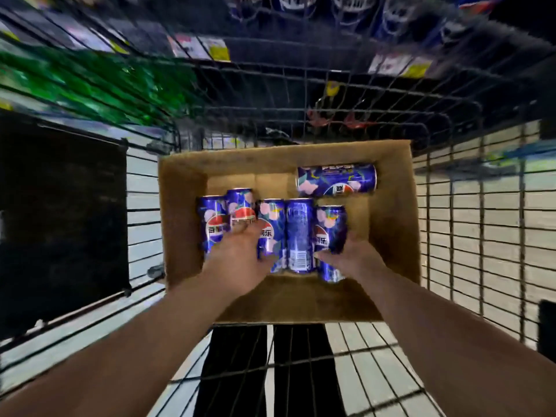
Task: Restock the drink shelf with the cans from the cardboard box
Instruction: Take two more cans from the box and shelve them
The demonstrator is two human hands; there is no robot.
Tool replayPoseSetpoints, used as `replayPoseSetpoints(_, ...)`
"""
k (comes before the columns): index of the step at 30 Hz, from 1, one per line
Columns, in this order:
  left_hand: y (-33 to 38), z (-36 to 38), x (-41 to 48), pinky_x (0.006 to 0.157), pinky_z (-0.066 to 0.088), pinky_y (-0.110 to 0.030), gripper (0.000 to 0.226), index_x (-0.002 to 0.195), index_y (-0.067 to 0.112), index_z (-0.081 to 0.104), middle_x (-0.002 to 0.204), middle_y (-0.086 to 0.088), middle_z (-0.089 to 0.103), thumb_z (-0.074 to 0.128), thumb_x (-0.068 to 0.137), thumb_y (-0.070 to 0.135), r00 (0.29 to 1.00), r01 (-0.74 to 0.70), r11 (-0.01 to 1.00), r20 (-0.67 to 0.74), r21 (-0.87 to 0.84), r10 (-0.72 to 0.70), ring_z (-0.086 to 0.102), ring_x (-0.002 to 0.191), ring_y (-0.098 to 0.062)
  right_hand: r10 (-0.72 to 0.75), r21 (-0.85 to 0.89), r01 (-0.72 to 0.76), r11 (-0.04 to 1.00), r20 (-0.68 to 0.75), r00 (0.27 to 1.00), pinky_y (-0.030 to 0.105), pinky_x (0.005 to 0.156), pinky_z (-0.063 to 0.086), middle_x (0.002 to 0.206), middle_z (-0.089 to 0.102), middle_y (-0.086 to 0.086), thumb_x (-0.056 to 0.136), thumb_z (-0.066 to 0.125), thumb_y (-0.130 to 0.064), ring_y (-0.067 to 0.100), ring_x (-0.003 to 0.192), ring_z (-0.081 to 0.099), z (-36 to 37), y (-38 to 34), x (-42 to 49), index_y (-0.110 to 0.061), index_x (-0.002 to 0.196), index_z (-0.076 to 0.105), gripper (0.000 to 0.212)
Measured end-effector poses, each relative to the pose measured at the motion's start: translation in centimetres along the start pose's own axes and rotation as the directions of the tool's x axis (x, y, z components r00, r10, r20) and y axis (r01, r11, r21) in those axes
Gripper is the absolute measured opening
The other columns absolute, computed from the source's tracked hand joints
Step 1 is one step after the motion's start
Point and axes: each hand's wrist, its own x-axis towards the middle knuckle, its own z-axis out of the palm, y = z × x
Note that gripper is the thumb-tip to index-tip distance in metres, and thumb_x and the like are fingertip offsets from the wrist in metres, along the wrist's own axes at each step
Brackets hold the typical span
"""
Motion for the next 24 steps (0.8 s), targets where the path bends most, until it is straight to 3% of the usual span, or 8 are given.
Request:
replayPoseSetpoints(8,-0.7,2.4,1.1,0.106,0.039,-0.037,0.061,0.142,0.022,0.034,0.145,-0.007,0.039,0.056,0.088,0.038,0.995,0.022,1.000,0.101,-0.021,-0.020,0.045,0.129,-0.025,-0.015,0.146,0.014,0.989,0.008,1.000,0.035,0.097,0.044,0.139,0.045,0.013,0.069,0.076,-0.042,0.030,0.119,0.053,-0.3,0.2,0.6,-0.011,0.127,0.039,0.076)
replayPoseSetpoints(11,0.3,1.7,0.7,0.103,0.040,-0.032,0.059,0.139,0.023,0.040,0.140,-0.002,0.046,0.059,0.086,0.040,0.996,0.044,0.978,0.089,-0.202,-0.026,0.049,0.124,-0.020,-0.088,0.224,0.081,0.971,0.023,0.996,0.030,0.089,0.045,0.116,0.058,0.004,0.069,0.078,-0.036,0.024,0.109,0.058,-1.7,-0.5,-1.5,-0.016,0.113,0.043,0.060)
replayPoseSetpoints(13,1.7,1.0,0.5,0.096,0.041,-0.026,0.052,0.132,0.023,0.046,0.122,0.007,0.056,0.061,0.085,0.037,0.993,0.079,0.898,0.108,-0.432,-0.035,0.053,0.116,-0.014,-0.182,0.270,0.161,0.949,0.054,0.982,0.027,0.087,0.043,0.102,0.056,-0.006,0.068,0.077,-0.035,0.013,0.098,0.059,-2.3,-2.0,-3.6,-0.024,0.111,0.042,0.056)
replayPoseSetpoints(15,3.0,0.0,0.3,0.086,0.044,-0.023,0.041,0.122,0.025,0.050,0.110,0.011,0.062,0.064,0.084,0.033,0.985,0.142,0.749,0.166,-0.647,-0.044,0.058,0.110,-0.013,-0.249,0.295,0.219,0.930,0.066,0.966,0.030,0.091,0.045,0.106,0.059,-0.008,0.065,0.075,-0.038,0.008,0.096,0.059,-2.3,-3.6,-5.1,-0.031,0.112,0.041,0.059)
replayPoseSetpoints(17,3.7,-0.9,0.3,0.080,0.051,-0.024,0.039,0.119,0.019,0.051,0.111,0.001,0.067,0.065,0.083,0.028,0.975,0.207,0.601,0.211,-0.772,-0.065,0.064,0.102,-0.015,-0.308,0.351,0.270,0.897,0.058,0.950,0.035,0.093,0.050,0.112,0.063,-0.005,0.064,0.076,-0.033,0.013,0.101,0.061,-1.8,-5.0,-5.9,-0.030,0.116,0.043,0.061)
replayPoseSetpoints(19,3.4,-1.5,0.5,0.081,0.054,-0.027,0.035,0.114,0.019,0.051,0.106,-0.001,0.069,0.067,0.083,0.023,0.975,0.219,0.526,0.204,-0.822,-0.087,0.067,0.095,-0.014,-0.403,0.447,0.326,0.833,0.087,0.911,0.037,0.096,0.050,0.115,0.064,-0.003,0.064,0.078,-0.024,0.013,0.104,0.063,-1.4,-5.8,-6.1,-0.028,0.122,0.043,0.068)
replayPoseSetpoints(22,2.2,-2.1,1.2,0.090,0.054,-0.038,0.037,0.111,0.022,0.053,0.102,0.000,0.071,0.071,0.079,0.023,0.985,0.170,0.545,0.140,-0.821,-0.097,0.067,0.098,-0.017,-0.509,0.529,0.345,0.775,0.200,0.837,0.030,0.093,0.051,0.112,0.065,-0.006,0.073,0.073,-0.009,0.010,0.103,0.064,-1.3,-6.1,-5.2,-0.030,0.123,0.044,0.062)
replayPoseSetpoints(24,1.3,-2.2,1.6,0.090,0.053,-0.040,0.042,0.110,0.020,0.054,0.102,-0.002,0.070,0.075,0.074,0.028,0.988,0.146,0.620,0.085,-0.771,-0.126,0.067,0.097,-0.019,-0.435,0.582,0.269,0.768,0.165,0.885,0.022,0.082,0.051,0.098,0.061,-0.010,0.079,0.064,0.000,0.012,0.091,0.062,-1.4,-5.9,-3.5,-0.024,0.119,0.050,0.049)
